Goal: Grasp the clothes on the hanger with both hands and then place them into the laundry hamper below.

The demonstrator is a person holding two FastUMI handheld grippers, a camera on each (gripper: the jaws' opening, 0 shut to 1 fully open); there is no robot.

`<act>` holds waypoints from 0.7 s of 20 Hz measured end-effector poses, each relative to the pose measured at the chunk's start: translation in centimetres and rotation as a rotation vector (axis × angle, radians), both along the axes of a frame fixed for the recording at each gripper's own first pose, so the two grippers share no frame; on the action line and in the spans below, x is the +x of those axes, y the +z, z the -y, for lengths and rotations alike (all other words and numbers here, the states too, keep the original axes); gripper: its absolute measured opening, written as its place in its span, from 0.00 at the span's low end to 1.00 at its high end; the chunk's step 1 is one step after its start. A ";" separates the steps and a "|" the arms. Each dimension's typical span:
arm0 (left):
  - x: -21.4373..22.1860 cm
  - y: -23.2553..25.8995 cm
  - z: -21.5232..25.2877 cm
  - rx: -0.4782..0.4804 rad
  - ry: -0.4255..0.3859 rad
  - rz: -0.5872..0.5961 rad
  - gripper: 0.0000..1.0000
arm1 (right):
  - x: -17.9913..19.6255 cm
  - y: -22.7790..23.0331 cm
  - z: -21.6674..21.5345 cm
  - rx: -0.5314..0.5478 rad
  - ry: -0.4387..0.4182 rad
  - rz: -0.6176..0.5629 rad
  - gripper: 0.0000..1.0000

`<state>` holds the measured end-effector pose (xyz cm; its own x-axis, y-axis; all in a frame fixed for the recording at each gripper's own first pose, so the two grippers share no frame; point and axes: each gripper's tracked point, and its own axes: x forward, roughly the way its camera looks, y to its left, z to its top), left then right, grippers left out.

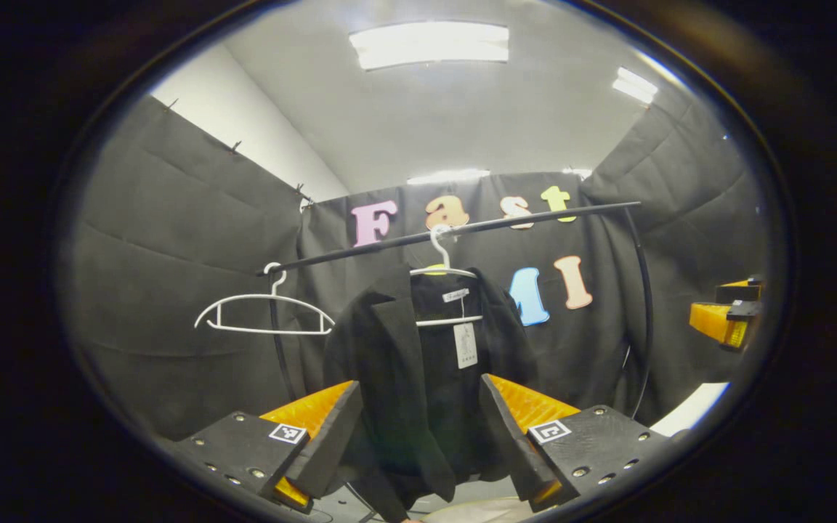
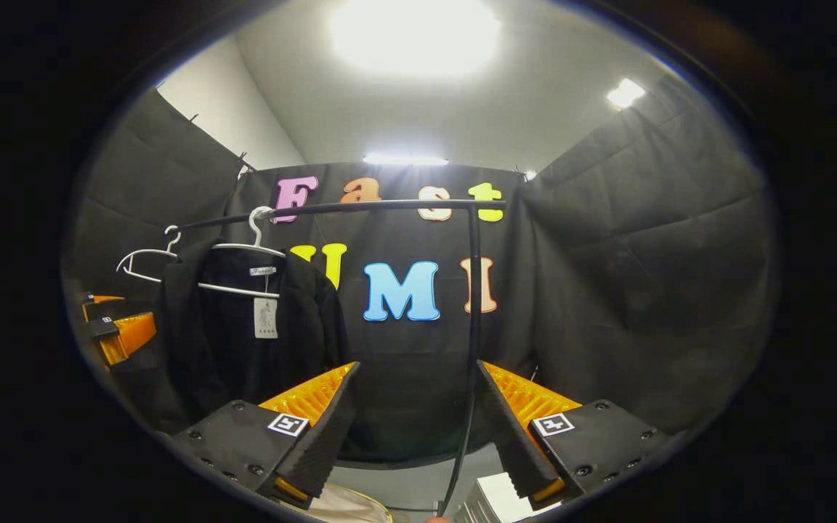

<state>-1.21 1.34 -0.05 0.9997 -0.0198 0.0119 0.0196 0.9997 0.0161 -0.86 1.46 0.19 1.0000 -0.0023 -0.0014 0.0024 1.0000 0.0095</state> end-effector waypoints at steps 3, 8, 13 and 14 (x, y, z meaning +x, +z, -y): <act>-0.1 0.5 -0.8 0.006 0.000 0.008 0.95 | -0.2 0.3 -1.0 -0.002 0.017 0.005 0.94; -0.5 1.3 -1.9 -0.002 0.013 0.022 0.94 | 0.0 0.9 -3.1 0.015 0.064 0.014 0.96; 0.2 2.1 -1.9 0.007 0.025 0.024 0.95 | 1.6 1.6 -5.2 0.032 0.125 0.019 0.94; 0.5 2.2 -2.0 0.006 0.031 0.023 0.94 | 2.2 1.6 -5.7 0.033 0.141 0.016 0.96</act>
